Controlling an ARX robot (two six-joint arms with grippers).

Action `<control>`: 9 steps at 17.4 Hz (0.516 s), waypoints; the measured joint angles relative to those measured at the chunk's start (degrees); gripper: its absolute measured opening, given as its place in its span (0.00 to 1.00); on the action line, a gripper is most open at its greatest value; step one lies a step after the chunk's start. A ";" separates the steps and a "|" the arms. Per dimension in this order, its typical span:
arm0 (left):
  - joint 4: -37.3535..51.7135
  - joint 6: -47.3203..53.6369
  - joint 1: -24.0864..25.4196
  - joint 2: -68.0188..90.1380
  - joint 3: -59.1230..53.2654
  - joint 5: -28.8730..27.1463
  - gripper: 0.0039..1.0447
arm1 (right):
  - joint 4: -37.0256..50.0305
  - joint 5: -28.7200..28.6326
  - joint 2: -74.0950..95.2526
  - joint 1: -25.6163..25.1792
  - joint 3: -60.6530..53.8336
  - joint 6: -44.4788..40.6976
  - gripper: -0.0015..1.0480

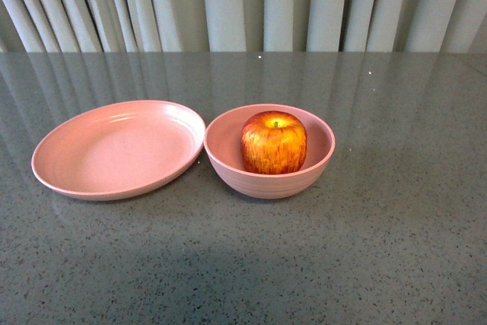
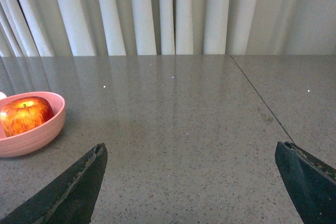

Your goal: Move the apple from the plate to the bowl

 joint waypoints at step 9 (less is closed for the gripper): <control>-13.97 0.02 0.00 -13.79 0.22 -0.15 0.01 | 0.09 -0.02 0.00 0.00 0.00 0.00 0.94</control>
